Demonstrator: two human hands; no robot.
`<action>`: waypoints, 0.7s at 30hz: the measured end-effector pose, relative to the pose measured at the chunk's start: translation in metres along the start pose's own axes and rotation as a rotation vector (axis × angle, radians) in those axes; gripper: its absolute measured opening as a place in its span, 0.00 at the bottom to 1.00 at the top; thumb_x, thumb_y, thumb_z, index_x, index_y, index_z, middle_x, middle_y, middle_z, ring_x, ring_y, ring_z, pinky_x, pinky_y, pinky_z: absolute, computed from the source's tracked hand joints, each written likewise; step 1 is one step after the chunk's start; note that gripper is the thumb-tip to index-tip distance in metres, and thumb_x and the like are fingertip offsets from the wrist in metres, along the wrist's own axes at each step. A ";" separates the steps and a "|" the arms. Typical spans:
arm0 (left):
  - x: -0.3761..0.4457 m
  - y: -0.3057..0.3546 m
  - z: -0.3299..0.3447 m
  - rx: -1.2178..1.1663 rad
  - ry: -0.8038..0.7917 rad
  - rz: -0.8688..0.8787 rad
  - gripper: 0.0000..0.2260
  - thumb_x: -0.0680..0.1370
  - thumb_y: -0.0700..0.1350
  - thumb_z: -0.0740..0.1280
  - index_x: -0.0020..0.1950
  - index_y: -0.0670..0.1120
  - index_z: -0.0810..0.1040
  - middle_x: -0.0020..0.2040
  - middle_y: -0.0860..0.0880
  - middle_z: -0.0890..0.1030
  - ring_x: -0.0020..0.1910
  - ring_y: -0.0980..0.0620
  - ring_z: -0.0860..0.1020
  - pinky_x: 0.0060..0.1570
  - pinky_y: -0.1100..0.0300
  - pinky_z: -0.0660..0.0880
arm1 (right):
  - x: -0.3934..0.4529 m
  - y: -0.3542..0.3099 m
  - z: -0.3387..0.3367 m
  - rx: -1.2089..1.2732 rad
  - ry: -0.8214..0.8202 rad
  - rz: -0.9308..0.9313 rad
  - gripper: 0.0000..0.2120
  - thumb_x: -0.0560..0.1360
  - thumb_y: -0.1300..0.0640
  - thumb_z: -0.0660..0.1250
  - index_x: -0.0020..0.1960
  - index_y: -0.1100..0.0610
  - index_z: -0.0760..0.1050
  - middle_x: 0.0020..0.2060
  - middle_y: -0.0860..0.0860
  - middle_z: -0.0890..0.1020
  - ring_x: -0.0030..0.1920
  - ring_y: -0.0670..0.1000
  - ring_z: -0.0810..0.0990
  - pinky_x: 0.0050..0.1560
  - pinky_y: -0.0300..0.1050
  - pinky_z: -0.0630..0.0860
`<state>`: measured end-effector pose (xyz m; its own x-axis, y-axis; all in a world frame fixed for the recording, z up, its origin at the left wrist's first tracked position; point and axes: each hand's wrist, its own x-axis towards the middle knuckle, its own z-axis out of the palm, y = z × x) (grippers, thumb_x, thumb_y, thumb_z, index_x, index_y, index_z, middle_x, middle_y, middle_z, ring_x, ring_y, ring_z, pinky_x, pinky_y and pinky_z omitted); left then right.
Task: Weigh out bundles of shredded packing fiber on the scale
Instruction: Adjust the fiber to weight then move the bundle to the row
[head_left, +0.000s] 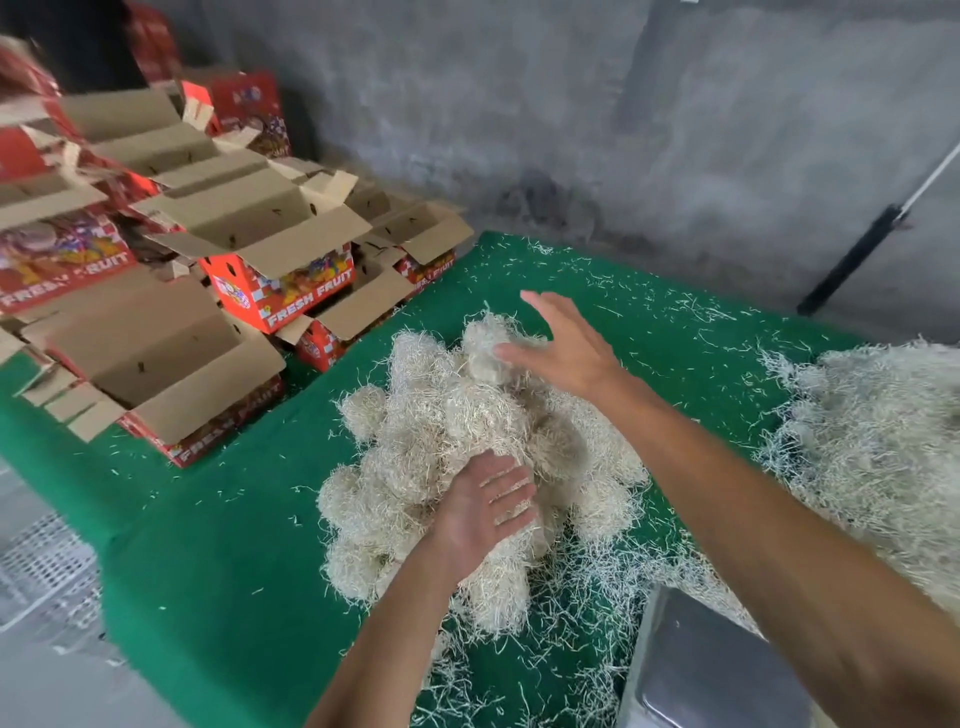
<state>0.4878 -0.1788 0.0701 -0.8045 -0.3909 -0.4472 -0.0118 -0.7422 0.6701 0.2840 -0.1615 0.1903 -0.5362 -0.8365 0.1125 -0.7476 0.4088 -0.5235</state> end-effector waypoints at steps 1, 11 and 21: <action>0.002 0.000 0.006 0.109 0.016 0.027 0.19 0.78 0.54 0.68 0.66 0.45 0.76 0.60 0.46 0.84 0.57 0.47 0.83 0.59 0.45 0.79 | -0.013 0.010 0.000 0.006 0.010 0.004 0.46 0.72 0.26 0.67 0.83 0.42 0.55 0.82 0.47 0.58 0.78 0.53 0.66 0.74 0.66 0.67; 0.024 -0.078 0.129 0.782 -0.072 0.138 0.07 0.82 0.50 0.66 0.58 0.51 0.80 0.51 0.52 0.85 0.45 0.56 0.85 0.38 0.63 0.81 | -0.224 0.148 -0.013 0.200 0.234 0.356 0.45 0.70 0.18 0.56 0.79 0.42 0.62 0.74 0.47 0.73 0.68 0.49 0.76 0.66 0.58 0.76; 0.046 -0.226 0.243 0.907 -0.338 -0.005 0.11 0.83 0.44 0.65 0.64 0.43 0.78 0.57 0.46 0.82 0.47 0.52 0.83 0.52 0.55 0.80 | -0.398 0.279 -0.045 0.173 0.380 0.703 0.37 0.77 0.33 0.67 0.79 0.51 0.65 0.74 0.54 0.74 0.69 0.55 0.75 0.68 0.55 0.74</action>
<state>0.3093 0.1035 0.0423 -0.9299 -0.1063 -0.3522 -0.3556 0.0148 0.9345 0.2712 0.3019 0.0374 -0.9767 -0.2125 -0.0283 -0.1329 0.7037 -0.6980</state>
